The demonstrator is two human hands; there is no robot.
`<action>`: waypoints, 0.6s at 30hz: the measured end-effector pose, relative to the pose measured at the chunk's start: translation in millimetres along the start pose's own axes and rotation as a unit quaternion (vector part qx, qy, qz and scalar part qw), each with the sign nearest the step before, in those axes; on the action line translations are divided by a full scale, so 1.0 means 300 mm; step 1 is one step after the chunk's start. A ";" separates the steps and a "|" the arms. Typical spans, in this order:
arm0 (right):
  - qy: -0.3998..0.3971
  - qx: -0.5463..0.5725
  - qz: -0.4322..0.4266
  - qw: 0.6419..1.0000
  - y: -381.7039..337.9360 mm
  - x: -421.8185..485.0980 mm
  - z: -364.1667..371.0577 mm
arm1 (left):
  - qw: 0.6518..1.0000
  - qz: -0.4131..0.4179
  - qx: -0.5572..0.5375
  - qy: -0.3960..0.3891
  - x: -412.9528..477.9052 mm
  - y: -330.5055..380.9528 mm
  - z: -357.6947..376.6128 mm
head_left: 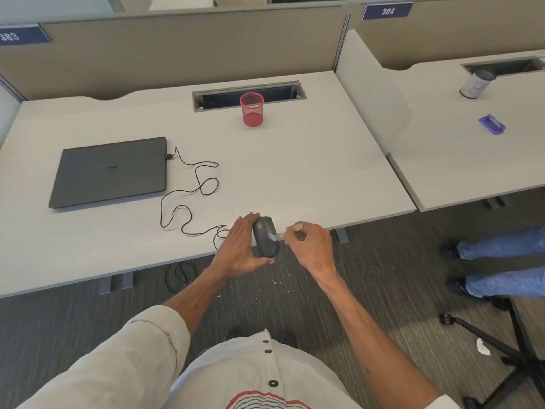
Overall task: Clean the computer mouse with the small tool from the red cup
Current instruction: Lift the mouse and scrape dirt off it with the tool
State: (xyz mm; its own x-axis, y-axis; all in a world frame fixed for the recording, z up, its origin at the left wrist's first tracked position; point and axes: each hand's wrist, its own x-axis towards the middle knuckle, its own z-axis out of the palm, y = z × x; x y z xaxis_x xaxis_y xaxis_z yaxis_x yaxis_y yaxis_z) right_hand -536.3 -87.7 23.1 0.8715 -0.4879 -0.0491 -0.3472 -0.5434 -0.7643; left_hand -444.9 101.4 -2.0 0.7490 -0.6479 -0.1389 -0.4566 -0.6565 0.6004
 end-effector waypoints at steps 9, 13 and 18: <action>-0.003 0.070 0.018 0.997 0.011 -0.014 -0.011 | 1.000 0.006 0.004 0.003 -0.005 0.007 0.004; 0.024 0.072 0.016 0.997 0.007 -0.013 -0.014 | 1.000 0.010 0.003 0.005 -0.002 0.009 0.003; -0.050 0.019 0.020 0.998 0.028 -0.020 -0.019 | 1.000 0.011 -0.002 0.013 -0.007 0.011 0.003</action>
State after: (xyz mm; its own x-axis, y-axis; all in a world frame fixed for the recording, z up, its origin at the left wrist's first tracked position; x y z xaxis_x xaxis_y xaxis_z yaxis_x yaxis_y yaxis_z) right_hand -546.4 -93.1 20.6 0.8876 -0.4379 -0.1429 -0.3714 -0.4967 -0.7844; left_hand -448.3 100.2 -0.4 0.7511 -0.6518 -0.1047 -0.4717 -0.6408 0.6056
